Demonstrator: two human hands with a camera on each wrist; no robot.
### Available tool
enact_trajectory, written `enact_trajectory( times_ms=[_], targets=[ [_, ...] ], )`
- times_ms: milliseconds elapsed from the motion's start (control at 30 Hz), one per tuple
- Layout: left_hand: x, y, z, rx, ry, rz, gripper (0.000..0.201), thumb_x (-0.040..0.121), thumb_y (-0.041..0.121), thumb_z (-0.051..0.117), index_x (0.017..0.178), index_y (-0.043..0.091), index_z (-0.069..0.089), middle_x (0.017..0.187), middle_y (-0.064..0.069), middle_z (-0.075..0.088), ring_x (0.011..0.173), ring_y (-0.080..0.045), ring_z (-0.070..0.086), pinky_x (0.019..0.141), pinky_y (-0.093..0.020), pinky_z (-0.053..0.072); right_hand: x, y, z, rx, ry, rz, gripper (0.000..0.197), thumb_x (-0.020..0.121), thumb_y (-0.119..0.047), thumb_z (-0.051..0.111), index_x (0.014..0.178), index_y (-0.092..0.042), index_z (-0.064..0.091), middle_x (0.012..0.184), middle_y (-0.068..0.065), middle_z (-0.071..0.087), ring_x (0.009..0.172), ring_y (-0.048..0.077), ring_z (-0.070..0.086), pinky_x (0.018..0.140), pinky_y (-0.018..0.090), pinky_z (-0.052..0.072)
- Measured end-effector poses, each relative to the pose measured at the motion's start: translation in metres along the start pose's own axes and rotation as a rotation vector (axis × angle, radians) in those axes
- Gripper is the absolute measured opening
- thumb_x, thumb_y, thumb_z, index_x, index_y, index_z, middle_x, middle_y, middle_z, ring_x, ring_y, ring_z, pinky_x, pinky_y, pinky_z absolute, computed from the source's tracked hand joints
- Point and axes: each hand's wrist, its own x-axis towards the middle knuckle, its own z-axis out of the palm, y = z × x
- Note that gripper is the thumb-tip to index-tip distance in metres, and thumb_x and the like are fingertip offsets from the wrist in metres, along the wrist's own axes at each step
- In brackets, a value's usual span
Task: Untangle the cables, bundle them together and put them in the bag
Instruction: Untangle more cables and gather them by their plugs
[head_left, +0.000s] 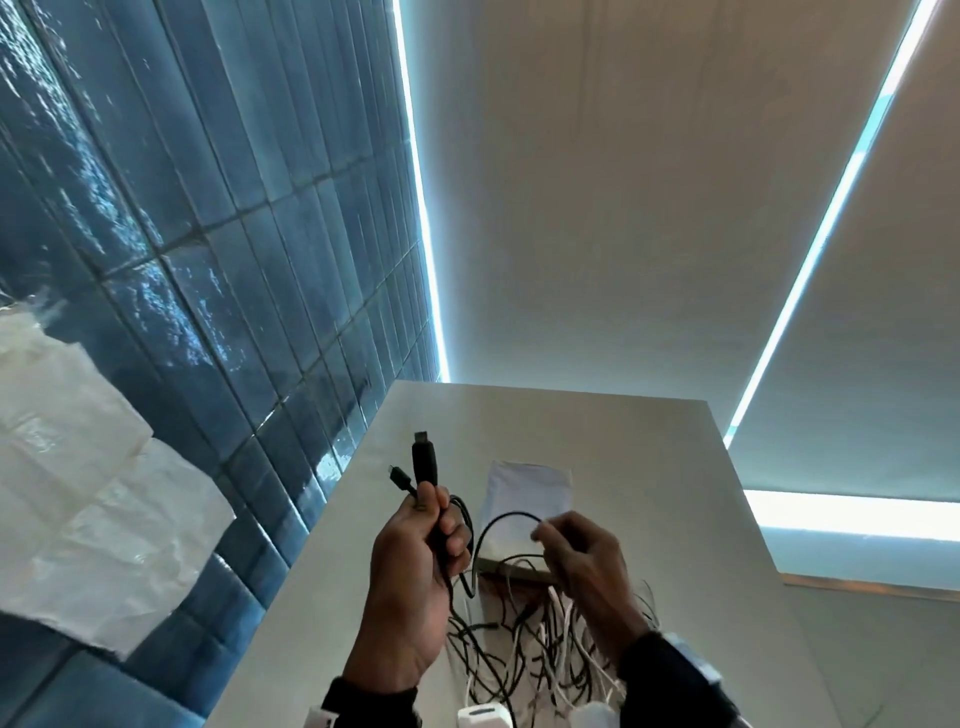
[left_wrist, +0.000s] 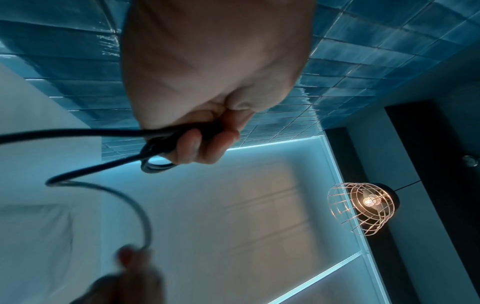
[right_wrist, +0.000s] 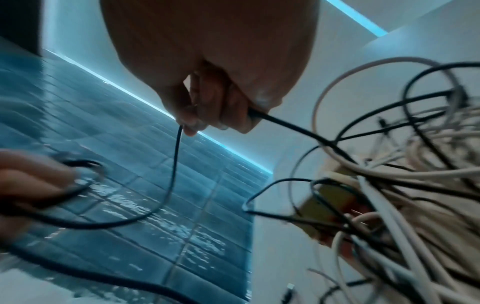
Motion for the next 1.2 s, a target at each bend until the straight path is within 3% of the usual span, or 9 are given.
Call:
enact_trajectory(
  times_ms=[200, 333, 433, 500, 567, 733, 867, 1000, 1200],
  targets=[
    [0.005, -0.016, 0.006, 0.067, 0.081, -0.123, 0.028, 0.103, 0.023, 0.036, 0.081, 0.012, 0.048, 0.074, -0.011, 0.062, 0.059, -0.016, 0.048, 0.047, -0.024, 0.030, -0.012, -0.052, 0.014, 0.183, -0.161, -0.150, 0.018, 0.088, -0.011, 0.066, 0.077, 0.003, 0.061, 0.055, 0.005, 0.040, 0.048, 0.012, 0.032, 0.044, 0.020, 0.030],
    [0.005, -0.020, 0.009, 0.017, 0.034, -0.190, 0.029, 0.102, 0.026, 0.036, 0.081, 0.011, 0.049, 0.083, -0.017, 0.068, 0.060, -0.020, 0.053, 0.050, -0.027, 0.040, -0.026, -0.040, 0.017, 0.198, -0.295, -0.171, 0.023, 0.089, -0.017, 0.066, 0.078, 0.003, 0.061, 0.060, 0.020, 0.046, 0.056, 0.019, 0.038, 0.051, 0.026, 0.034],
    [0.005, -0.015, 0.008, -0.177, -0.044, -0.191, 0.027, 0.100, 0.029, 0.039, 0.081, 0.013, 0.050, 0.076, -0.011, 0.060, 0.072, -0.026, 0.061, 0.065, -0.035, 0.047, -0.033, -0.021, 0.011, 0.156, -0.338, -0.129, 0.020, 0.090, -0.018, 0.062, 0.072, -0.011, 0.067, 0.058, 0.006, 0.045, 0.052, 0.012, 0.037, 0.050, 0.020, 0.031],
    [0.005, -0.010, 0.008, -0.263, -0.087, -0.152, 0.025, 0.097, 0.028, 0.042, 0.079, 0.012, 0.049, 0.070, -0.008, 0.053, 0.065, -0.023, 0.058, 0.068, -0.036, 0.042, -0.034, -0.009, 0.007, 0.135, -0.355, -0.091, 0.022, 0.091, -0.021, 0.059, 0.073, -0.013, 0.067, 0.056, -0.003, 0.045, 0.050, 0.008, 0.036, 0.049, 0.018, 0.029],
    [0.004, -0.008, 0.009, -0.247, -0.130, -0.118, 0.023, 0.094, 0.029, 0.043, 0.078, 0.012, 0.048, 0.066, -0.005, 0.047, 0.055, -0.018, 0.047, 0.062, -0.033, 0.035, -0.033, 0.003, 0.004, 0.144, -0.355, -0.061, 0.023, 0.092, -0.022, 0.058, 0.076, -0.009, 0.067, 0.055, -0.008, 0.045, 0.048, 0.008, 0.033, 0.047, 0.018, 0.027],
    [-0.002, -0.005, 0.011, -0.155, -0.185, -0.047, 0.024, 0.094, 0.029, 0.043, 0.076, 0.013, 0.045, 0.064, -0.002, 0.039, 0.050, -0.012, 0.030, 0.058, -0.031, 0.022, -0.024, 0.028, 0.001, 0.085, -0.386, -0.041, 0.026, 0.096, -0.023, 0.053, 0.076, -0.010, 0.064, 0.056, -0.006, 0.044, 0.049, 0.008, 0.033, 0.048, 0.018, 0.027],
    [-0.007, 0.002, 0.014, -0.125, -0.184, 0.013, 0.026, 0.096, 0.029, 0.040, 0.075, 0.014, 0.044, 0.063, 0.000, 0.033, 0.051, -0.012, 0.023, 0.057, -0.031, 0.021, -0.023, 0.050, -0.004, 0.009, -0.373, -0.015, 0.026, 0.091, -0.036, 0.056, 0.073, -0.019, 0.065, 0.058, 0.000, 0.043, 0.051, 0.008, 0.035, 0.048, 0.018, 0.029],
    [-0.013, 0.005, 0.017, -0.083, -0.189, 0.044, 0.027, 0.095, 0.030, 0.040, 0.074, 0.014, 0.043, 0.063, 0.001, 0.031, 0.054, -0.014, 0.018, 0.055, -0.029, 0.022, -0.020, 0.059, -0.003, -0.040, -0.374, 0.000, 0.026, 0.094, -0.027, 0.054, 0.070, -0.021, 0.064, 0.056, -0.008, 0.047, 0.051, 0.006, 0.038, 0.050, 0.018, 0.030],
    [-0.018, 0.021, 0.015, -0.101, -0.190, 0.150, 0.031, 0.100, 0.028, 0.036, 0.073, 0.016, 0.045, 0.064, 0.002, 0.030, 0.054, -0.013, 0.020, 0.054, -0.026, 0.028, -0.014, 0.069, -0.005, -0.042, -0.342, 0.052, 0.029, 0.093, -0.020, 0.054, 0.065, -0.020, 0.059, 0.054, -0.009, 0.049, 0.050, 0.004, 0.040, 0.051, 0.017, 0.032]
  ],
)
